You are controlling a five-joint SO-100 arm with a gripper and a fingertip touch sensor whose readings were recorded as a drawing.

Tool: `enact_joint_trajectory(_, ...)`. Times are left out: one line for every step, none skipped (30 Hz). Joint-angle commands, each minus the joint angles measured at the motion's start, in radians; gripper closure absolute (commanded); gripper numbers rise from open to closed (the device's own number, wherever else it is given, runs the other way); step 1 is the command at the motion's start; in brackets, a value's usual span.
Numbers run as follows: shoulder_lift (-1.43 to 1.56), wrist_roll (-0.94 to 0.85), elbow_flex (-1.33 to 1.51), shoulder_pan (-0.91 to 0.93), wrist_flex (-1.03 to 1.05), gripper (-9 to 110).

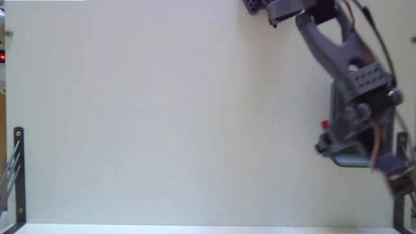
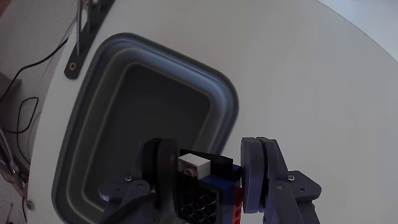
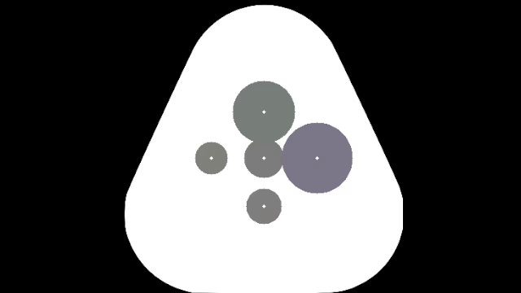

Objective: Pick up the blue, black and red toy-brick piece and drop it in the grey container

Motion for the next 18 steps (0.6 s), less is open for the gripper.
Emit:
enact_joint_trajectory(0.110, 0.003, 0.014, -0.057, -0.017, 53)
enact_joint_trajectory(0.114, 0.003, 0.018, -0.071, -0.018, 53)
enact_joint_trajectory(0.116, 0.003, 0.021, -0.080, -0.018, 53)
enact_joint_trajectory(0.120, 0.003, 0.025, -0.092, -0.019, 53)
enact_joint_trajectory(0.123, 0.003, 0.028, -0.103, -0.019, 53)
enact_joint_trajectory(0.125, 0.003, 0.030, -0.110, -0.019, 53)
enact_joint_trajectory(0.127, 0.003, 0.033, -0.120, -0.019, 53)
enact_joint_trajectory(0.130, 0.003, 0.036, -0.128, -0.020, 53)
enact_joint_trajectory(0.131, 0.003, 0.038, -0.133, -0.020, 53)
enact_joint_trajectory(0.133, 0.003, 0.040, -0.139, -0.020, 53)
enact_joint_trajectory(0.134, 0.003, 0.041, -0.145, -0.020, 53)
enact_joint_trajectory(0.135, 0.003, 0.042, -0.148, -0.020, 53)
enact_joint_trajectory(0.136, 0.003, 0.043, -0.151, -0.021, 53)
enact_joint_trajectory(0.137, 0.003, 0.044, -0.153, -0.021, 53)
enact_joint_trajectory(0.137, 0.003, 0.044, -0.154, -0.021, 53)
enact_joint_trajectory(0.137, 0.003, 0.044, -0.154, -0.021, 53)
enact_joint_trajectory(0.137, 0.003, 0.044, -0.154, -0.021, 53)
enact_joint_trajectory(0.137, 0.003, 0.044, -0.154, -0.021, 53)
